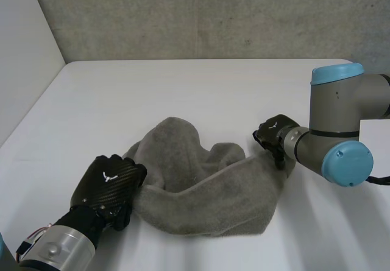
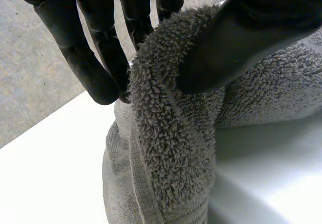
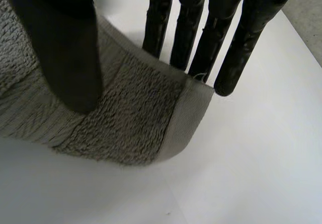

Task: Fold the towel.

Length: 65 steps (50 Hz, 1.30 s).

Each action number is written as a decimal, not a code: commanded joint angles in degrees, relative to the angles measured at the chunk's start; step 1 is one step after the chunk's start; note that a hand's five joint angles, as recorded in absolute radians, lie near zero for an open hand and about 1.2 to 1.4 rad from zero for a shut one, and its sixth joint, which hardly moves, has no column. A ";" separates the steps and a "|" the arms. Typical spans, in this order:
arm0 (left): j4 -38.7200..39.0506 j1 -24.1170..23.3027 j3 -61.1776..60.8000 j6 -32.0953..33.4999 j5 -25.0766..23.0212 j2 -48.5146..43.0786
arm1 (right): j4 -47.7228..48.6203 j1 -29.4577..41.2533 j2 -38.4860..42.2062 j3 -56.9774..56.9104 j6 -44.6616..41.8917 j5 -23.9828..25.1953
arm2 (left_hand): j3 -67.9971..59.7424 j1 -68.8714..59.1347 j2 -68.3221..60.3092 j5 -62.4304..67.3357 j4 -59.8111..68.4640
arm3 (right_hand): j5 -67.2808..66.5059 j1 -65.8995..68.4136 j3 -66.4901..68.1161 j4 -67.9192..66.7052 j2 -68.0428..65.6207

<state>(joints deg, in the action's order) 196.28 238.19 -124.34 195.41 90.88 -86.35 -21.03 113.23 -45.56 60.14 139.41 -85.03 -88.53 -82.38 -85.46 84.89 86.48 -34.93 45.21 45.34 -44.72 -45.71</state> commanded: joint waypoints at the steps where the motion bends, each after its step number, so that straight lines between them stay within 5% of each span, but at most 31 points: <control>1: 0.16 0.09 0.94 0.06 0.00 -0.66 | -0.24 0.06 -0.32 0.07 -0.11 0.48 | 8.53 2.38 5.46 -14.89 -6.48 | -22.18 21.89 21.77 -22.39 -21.39; 2: 0.24 0.35 1.47 0.06 0.00 -0.92 | -0.24 -0.03 -0.49 -0.02 -0.37 0.65 | 8.53 2.38 5.46 -14.89 -6.48 | -34.94 34.66 34.53 -35.15 -34.16; 9: 1.74 2.28 6.83 1.55 0.00 -3.30 | 0.99 0.14 -1.11 -4.41 -0.19 0.83 | 8.53 2.38 5.46 -14.89 -6.48 | -35.07 34.79 34.66 -35.28 -34.29; 12: 3.85 3.60 12.37 6.91 -0.09 -6.55 | 4.07 0.23 -2.95 -7.40 0.69 1.62 | 8.53 2.38 5.46 -14.89 -6.48 | -35.07 34.79 34.66 -35.28 -34.29; 17: 6.40 8.17 23.18 16.93 -0.09 -11.03 | 19.63 0.41 -9.10 -6.61 7.01 3.38 | 8.53 2.38 5.46 -14.89 -6.48 | -35.07 34.79 34.66 -35.28 -34.29; 19: 8.67 10.45 33.93 20.96 0.35 -12.87 | 37.64 -0.82 -15.40 -1.81 16.28 2.85 | 8.53 2.38 5.46 -14.89 -6.48 | -35.07 34.79 34.66 -35.28 -34.29; 22: 10.70 10.98 46.15 20.63 1.84 -15.94 | 52.26 -3.79 -22.25 2.86 23.07 2.24 | 8.53 2.38 5.46 -14.89 -6.48 | -35.07 34.79 34.66 -35.28 -34.29; 29: 7.21 11.24 57.63 12.64 6.85 -17.89 | 46.08 -6.89 -24.40 2.70 23.80 3.73 | 8.53 2.38 5.46 -14.89 -6.48 | -35.07 34.79 34.66 -35.28 -34.29; 36: 1.21 11.51 48.93 6.74 5.10 -15.16 | 35.11 -6.71 -25.19 8.57 23.01 11.01 | 8.53 2.38 5.46 -14.89 -6.48 | -35.07 34.79 34.66 -35.28 -34.29; 42: 2.09 11.51 30.92 6.47 -1.05 -9.89 | 33.16 -6.80 -27.30 15.80 22.92 13.05 | 8.53 2.38 5.46 -14.89 -6.48 | -35.07 34.79 34.66 -35.28 -34.29; 52: 17.10 14.05 4.84 9.10 -5.18 -7.87 | 33.07 -6.89 -30.02 36.87 14.94 13.49 | 8.53 2.38 5.46 -14.89 -6.48 | -35.07 34.79 34.66 -35.28 -34.29; 64: 23.98 18.45 0.86 14.73 -5.71 -14.99 | 36.58 -8.46 -36.52 50.51 14.31 13.13 | 8.84 2.69 5.78 -15.21 -6.80 | -35.07 34.79 34.66 -35.28 -34.29; 65: 24.58 18.54 1.20 14.91 -5.71 -17.16 | 36.59 -8.47 -36.53 50.52 14.31 13.13 | 19.83 13.68 16.77 -26.20 -17.79 | -35.07 34.79 34.66 -35.28 -34.29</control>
<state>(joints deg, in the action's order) 219.39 256.01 -124.27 209.45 85.13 -98.18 13.03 105.40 -79.30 106.71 153.01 -71.78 -88.74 -82.41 -85.44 84.90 87.02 -67.12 76.48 76.50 -76.48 -75.94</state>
